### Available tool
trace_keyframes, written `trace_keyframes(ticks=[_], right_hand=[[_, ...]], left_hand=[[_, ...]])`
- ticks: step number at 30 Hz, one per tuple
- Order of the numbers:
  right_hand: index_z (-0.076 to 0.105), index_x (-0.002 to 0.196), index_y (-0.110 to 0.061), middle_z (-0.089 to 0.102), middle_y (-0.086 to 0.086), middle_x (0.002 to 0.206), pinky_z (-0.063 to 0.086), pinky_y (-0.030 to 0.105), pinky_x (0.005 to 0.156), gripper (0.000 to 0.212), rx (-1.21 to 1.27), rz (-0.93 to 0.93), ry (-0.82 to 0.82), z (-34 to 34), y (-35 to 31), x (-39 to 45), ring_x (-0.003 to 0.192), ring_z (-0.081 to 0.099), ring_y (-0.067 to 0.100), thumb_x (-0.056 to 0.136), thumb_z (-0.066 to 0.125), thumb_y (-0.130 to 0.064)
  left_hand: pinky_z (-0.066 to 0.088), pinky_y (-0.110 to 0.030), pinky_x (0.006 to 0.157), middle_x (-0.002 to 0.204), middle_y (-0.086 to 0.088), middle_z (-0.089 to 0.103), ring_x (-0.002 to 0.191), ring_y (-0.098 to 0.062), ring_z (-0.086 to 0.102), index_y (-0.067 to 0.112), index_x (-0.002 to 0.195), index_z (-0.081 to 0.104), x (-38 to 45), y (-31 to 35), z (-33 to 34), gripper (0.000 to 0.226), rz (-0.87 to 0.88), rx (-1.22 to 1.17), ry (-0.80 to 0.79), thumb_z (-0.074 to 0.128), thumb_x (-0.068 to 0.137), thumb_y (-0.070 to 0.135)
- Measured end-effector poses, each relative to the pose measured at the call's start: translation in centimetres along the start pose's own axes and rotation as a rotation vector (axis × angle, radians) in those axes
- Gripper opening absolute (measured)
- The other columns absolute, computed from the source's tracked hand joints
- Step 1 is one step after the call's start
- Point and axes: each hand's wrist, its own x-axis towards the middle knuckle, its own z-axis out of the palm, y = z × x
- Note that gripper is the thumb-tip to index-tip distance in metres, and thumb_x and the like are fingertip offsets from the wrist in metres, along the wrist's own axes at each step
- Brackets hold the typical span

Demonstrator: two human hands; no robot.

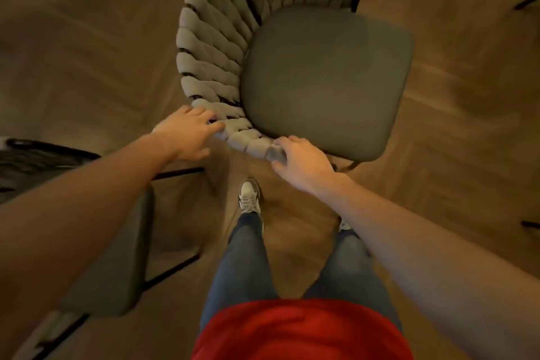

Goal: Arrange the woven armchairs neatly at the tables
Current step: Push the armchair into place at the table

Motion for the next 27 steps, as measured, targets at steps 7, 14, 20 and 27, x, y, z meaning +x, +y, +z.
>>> trace_keyframes(ticks=[7, 14, 20, 27], right_hand=[[0.044, 0.142, -0.019, 0.054, 0.006, 0.132, 0.04, 0.046, 0.1, 0.056, -0.066, 0.135, 0.011, 4.6, -4.4, 6.4, 0.121, 0.052, 0.029, 0.096, 0.054, -0.049], [0.045, 0.142, -0.021, 0.055, 0.001, 0.136, 0.033, 0.047, 0.104, 0.052, -0.128, 0.152, 0.155, 6.6, -4.6, 6.6, 0.128, 0.047, 0.025, 0.099, 0.045, -0.051], [0.045, 0.142, -0.022, 0.056, 0.0, 0.137, 0.033, 0.048, 0.103, 0.053, -0.134, 0.111, 0.134, 6.3, -3.5, 6.0, 0.13, 0.047, 0.024, 0.099, 0.044, -0.052], [0.051, 0.136, -0.02, 0.06, 0.002, 0.128, 0.036, 0.044, 0.096, 0.05, -0.194, 0.001, 0.073, 7.0, 0.6, 1.0, 0.12, 0.053, 0.027, 0.097, 0.049, -0.051]], left_hand=[[0.011, -0.045, 0.121, 0.154, -0.005, 0.038, 0.145, -0.025, 0.029, 0.023, 0.154, 0.027, 4.9, -8.3, 2.2, 0.09, 0.292, 0.257, 0.071, 0.028, 0.084, 0.08], [0.025, -0.048, 0.115, 0.128, -0.006, 0.063, 0.129, -0.029, 0.047, 0.017, 0.132, 0.057, 6.3, -8.8, 3.2, 0.107, 0.342, 0.213, 0.211, -0.018, 0.083, 0.075], [0.021, -0.048, 0.115, 0.133, -0.003, 0.059, 0.132, -0.027, 0.043, 0.019, 0.135, 0.053, 6.1, -7.5, 3.6, 0.092, 0.283, 0.174, 0.185, 0.005, 0.085, 0.08], [0.026, -0.053, 0.11, 0.122, -0.006, 0.061, 0.122, -0.03, 0.048, 0.015, 0.118, 0.056, 3.4, 0.1, 5.0, 0.086, 0.19, 0.087, 0.194, 0.01, 0.085, 0.08]])
